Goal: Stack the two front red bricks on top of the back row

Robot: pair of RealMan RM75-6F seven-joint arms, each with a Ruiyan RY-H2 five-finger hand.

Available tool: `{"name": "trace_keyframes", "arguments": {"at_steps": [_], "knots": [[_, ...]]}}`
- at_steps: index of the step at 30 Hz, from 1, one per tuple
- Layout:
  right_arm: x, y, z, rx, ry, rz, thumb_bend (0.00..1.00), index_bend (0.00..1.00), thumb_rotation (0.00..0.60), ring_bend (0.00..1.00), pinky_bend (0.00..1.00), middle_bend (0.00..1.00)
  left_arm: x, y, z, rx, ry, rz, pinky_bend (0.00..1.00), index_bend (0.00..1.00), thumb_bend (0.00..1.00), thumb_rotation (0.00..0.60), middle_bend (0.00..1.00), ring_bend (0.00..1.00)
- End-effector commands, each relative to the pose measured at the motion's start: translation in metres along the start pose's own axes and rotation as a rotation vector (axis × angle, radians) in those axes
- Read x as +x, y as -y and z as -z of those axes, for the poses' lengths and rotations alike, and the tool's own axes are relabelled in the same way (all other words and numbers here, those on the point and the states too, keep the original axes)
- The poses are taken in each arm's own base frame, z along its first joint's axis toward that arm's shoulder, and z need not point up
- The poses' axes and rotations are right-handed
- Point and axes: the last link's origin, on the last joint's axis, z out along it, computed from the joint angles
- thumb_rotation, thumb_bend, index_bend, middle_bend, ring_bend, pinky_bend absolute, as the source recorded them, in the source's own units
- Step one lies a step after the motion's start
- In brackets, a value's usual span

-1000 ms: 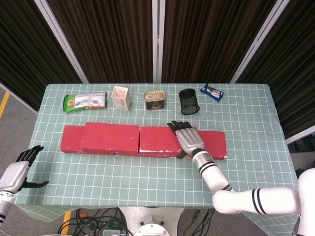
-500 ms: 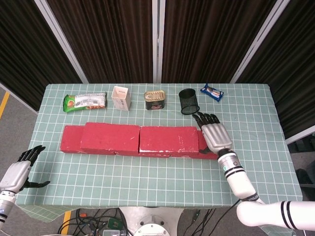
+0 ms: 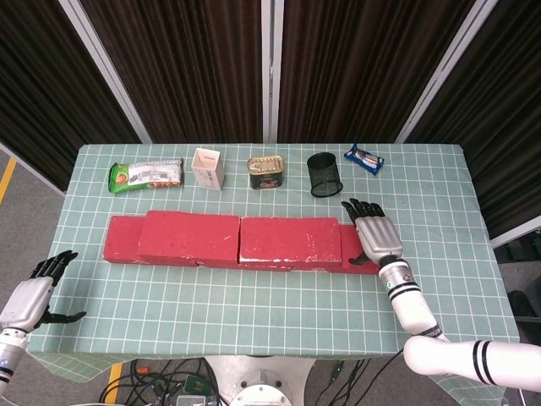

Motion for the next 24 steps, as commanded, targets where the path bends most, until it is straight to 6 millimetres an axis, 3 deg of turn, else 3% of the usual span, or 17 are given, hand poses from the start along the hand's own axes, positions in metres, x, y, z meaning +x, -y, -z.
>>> {"name": "trace_keyframes", "arguments": {"at_steps": [1,24], "knots": [[0.000,0.001,-0.001,0.004,-0.002,-0.004,0.00,0.00,0.600,0.00,0.00,0.00,0.000,0.001,0.000,0.002,0.000,0.001,0.00,0.00,0.00,0.600,0.00,0.00],[-0.005,0.014,-0.006,0.031,0.016,-0.033,0.00,0.00,0.600,0.00,0.00,0.00,-0.002,0.003,0.000,0.005,0.004,0.006,0.00,0.00,0.00,0.600,0.00,0.00]]}}
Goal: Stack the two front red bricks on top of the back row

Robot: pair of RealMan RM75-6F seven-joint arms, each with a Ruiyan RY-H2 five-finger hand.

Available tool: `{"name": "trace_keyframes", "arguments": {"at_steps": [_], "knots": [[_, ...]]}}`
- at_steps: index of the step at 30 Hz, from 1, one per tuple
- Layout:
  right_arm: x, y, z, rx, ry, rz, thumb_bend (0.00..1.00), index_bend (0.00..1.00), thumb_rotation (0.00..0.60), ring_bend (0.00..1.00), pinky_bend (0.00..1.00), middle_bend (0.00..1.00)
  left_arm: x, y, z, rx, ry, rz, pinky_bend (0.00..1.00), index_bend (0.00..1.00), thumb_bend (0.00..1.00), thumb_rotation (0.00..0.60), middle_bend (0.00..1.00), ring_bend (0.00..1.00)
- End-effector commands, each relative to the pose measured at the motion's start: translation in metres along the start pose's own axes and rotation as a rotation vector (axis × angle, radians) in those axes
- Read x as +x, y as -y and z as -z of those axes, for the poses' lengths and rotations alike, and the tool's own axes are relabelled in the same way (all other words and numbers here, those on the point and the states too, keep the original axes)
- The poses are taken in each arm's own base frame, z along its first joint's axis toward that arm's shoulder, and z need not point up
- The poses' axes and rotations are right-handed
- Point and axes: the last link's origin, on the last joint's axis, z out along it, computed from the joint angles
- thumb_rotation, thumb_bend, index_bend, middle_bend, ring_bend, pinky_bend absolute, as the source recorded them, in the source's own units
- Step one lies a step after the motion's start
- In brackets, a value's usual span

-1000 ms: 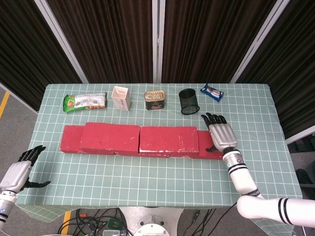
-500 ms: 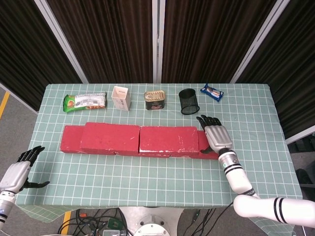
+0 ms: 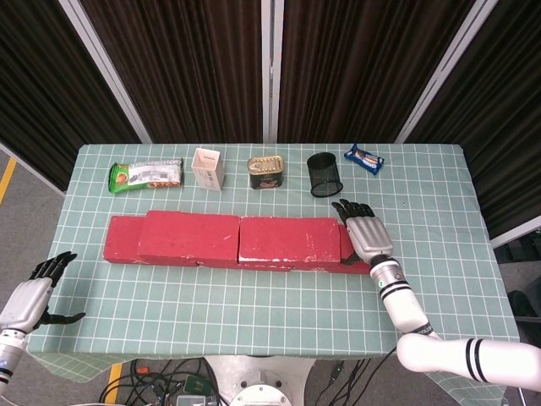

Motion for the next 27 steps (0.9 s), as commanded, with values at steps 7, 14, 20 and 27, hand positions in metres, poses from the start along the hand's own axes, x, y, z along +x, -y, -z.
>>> {"name": "trace_keyframes", "arguments": {"at_steps": [7,14,20,27], "knots": [[-0.001,0.000,0.000,-0.004,0.001,0.001,0.00,0.00,0.600,0.00,0.00,0.00,-0.001,0.001,0.000,0.003,0.003,-0.001,0.00,0.00,0.00,0.600,0.00,0.00],[0.008,-0.004,0.011,-0.004,-0.027,0.000,0.00,0.00,0.600,0.00,0.00,0.00,0.001,0.001,0.001,0.001,-0.006,-0.001,0.00,0.00,0.00,0.600,0.00,0.00],[0.023,-0.021,0.043,0.017,-0.130,0.029,0.00,0.00,0.600,0.00,0.00,0.00,0.012,-0.002,0.003,-0.034,-0.101,-0.002,0.00,0.00,0.00,0.600,0.00,0.00],[0.009,-0.078,0.103,-0.060,-0.213,0.174,0.00,0.00,0.600,0.00,0.00,0.00,0.023,-0.003,0.010,-0.054,-0.218,-0.077,0.00,0.00,0.00,0.600,0.00,0.00]]}}
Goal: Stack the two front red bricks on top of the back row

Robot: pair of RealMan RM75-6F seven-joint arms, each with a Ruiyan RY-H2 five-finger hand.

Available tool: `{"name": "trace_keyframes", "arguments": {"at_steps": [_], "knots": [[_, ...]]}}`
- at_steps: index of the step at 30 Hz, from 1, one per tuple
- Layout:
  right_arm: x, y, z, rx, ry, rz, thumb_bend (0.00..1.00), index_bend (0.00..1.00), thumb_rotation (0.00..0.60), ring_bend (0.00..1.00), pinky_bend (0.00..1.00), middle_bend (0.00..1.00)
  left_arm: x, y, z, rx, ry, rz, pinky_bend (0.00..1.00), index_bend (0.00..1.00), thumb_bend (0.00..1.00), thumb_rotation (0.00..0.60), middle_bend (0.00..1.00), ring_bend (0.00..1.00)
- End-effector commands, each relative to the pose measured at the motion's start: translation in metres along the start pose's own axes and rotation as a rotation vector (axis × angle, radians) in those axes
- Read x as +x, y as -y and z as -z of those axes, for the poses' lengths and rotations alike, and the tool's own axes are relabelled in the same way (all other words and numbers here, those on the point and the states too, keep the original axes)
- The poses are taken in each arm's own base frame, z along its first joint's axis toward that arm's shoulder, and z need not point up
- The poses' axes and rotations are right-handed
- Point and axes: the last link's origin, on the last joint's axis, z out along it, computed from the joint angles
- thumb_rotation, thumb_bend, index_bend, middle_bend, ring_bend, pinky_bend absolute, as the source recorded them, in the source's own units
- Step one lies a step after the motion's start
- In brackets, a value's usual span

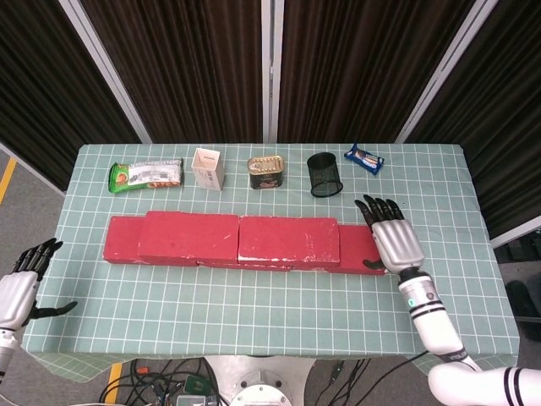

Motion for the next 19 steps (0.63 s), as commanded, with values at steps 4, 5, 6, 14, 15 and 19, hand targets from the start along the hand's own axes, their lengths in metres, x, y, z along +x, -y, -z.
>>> {"name": "trace_keyframes", "arguments": {"at_steps": [4,5,6,14,15,19], "knots": [[-0.018,-0.066,0.085,-0.121,-0.050,0.086,0.00,0.00,0.600,0.00,0.00,0.00,0.009,-0.001,0.006,0.002,-0.066,-0.120,0.00,0.00,0.00,0.600,0.00,0.00],[-0.020,-0.072,0.092,-0.127,-0.057,0.089,0.00,0.00,0.600,0.00,0.00,0.00,0.010,-0.001,0.007,0.005,-0.075,-0.131,0.00,0.00,0.00,0.600,0.00,0.00],[-0.021,-0.077,0.098,-0.131,-0.065,0.090,0.00,0.00,0.600,0.00,0.00,0.00,0.010,-0.001,0.008,0.008,-0.081,-0.139,0.00,0.00,0.00,0.600,0.00,0.00],[-0.036,-0.115,0.133,-0.208,-0.107,0.035,0.00,0.00,0.600,0.00,0.00,0.00,0.012,0.002,0.025,0.035,-0.115,-0.198,0.00,0.00,0.00,0.600,0.00,0.00],[-0.037,-0.117,0.136,-0.211,-0.110,0.032,0.00,0.00,0.600,0.00,0.00,0.00,0.012,0.002,0.027,0.037,-0.122,-0.201,0.00,0.00,0.00,0.600,0.00,0.00],[-0.042,-0.119,0.142,-0.210,-0.115,0.026,0.00,0.00,0.600,0.00,0.00,0.00,0.012,0.002,0.034,0.040,-0.132,-0.217,0.00,0.00,0.00,0.600,0.00,0.00]]}}
